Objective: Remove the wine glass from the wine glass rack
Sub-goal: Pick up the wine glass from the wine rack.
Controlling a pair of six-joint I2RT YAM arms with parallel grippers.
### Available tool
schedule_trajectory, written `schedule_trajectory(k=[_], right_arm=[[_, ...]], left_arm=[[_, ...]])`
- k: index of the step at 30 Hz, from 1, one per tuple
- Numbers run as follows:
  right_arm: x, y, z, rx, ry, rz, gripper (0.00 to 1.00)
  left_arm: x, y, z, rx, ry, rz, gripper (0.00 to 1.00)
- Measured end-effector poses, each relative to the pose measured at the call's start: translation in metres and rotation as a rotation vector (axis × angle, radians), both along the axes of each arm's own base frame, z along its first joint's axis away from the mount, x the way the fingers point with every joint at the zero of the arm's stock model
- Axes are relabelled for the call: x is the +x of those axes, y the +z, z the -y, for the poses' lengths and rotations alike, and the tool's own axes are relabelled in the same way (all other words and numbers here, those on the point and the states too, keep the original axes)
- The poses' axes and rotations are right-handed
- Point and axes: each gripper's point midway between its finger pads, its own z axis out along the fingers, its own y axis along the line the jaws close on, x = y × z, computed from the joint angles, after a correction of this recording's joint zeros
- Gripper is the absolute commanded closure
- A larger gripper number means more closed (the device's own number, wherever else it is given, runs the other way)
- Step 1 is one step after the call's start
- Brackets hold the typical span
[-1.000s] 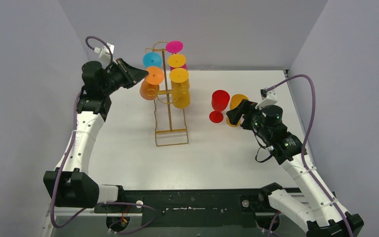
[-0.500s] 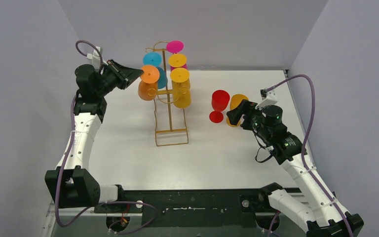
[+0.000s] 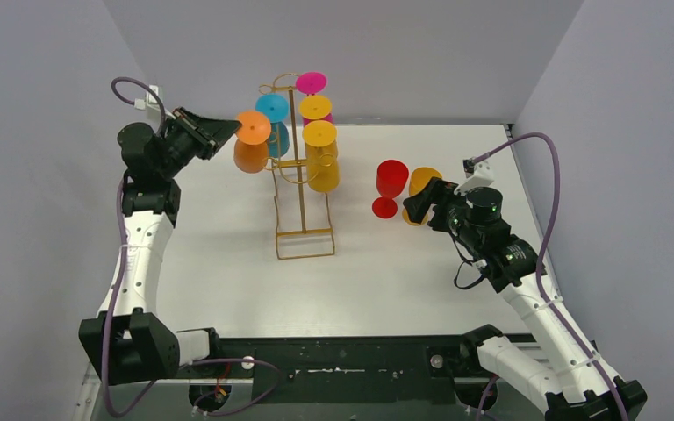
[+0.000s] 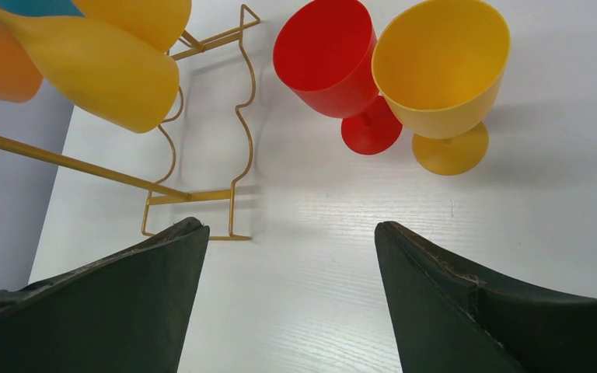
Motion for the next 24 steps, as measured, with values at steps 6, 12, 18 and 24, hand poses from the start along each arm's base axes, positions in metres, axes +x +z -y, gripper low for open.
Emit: schedule_trajectory(k=[6,12,18,24], right_arm=[[-0.001,0.000,0.000,0.003,-0.002,-0.005,0.19],[-0.005,0.008,0.000,0.020,0.006,0.021,0.17],[-0.014,0.040,-0.008,0.086,0.062,0.133,0.16],[-0.023,0.055,-0.026,0.170,0.166,0.205,0.14]], left_arm=[[-0.012,0.010,-0.005,0.049,0.021,0.048,1.00],[-0.038,0.014,-0.015,0.147,0.085,0.099,1.00],[-0.077,0.011,-0.031,0.273,0.207,0.130,1.00],[-0.104,-0.012,-0.033,0.325,0.226,0.122,1.00]])
